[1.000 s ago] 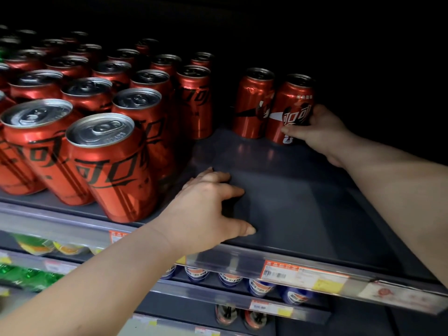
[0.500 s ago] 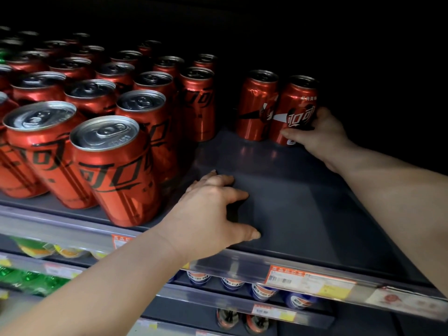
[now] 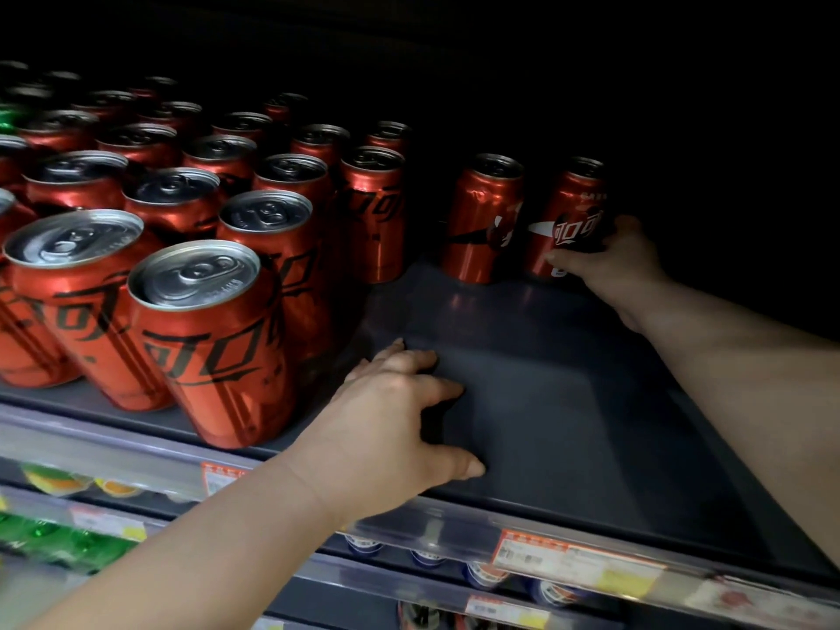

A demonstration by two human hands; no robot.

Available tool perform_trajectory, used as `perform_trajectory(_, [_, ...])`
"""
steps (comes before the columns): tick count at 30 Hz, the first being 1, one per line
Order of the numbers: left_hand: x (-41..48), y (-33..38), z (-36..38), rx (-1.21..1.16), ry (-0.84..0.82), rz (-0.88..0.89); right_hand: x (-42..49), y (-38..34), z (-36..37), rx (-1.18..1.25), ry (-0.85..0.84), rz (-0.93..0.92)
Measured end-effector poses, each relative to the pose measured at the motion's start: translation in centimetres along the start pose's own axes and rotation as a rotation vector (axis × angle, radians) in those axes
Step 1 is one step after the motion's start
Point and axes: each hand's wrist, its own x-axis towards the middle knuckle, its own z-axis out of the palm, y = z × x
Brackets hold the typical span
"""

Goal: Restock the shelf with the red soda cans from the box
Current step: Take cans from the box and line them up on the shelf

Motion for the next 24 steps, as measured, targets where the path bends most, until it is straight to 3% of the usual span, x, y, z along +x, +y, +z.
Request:
perform_trajectory(3, [-0.1,0.1,0.0,0.0,-0.001,-0.002,-1.8,-0.4,-0.5,-0.02,0.177,-0.046])
perform_trajectory(10, [-0.1,0.1,0.0,0.004,0.004,0.014,-4.6,-3.0,3.6,-0.089,-0.12,-0.144])
perform_trajectory(24, [-0.1,0.0,-0.1,-0.016,-0.001,0.019,-1.8,-4.7,7.6,-0.144,0.041,0.031])
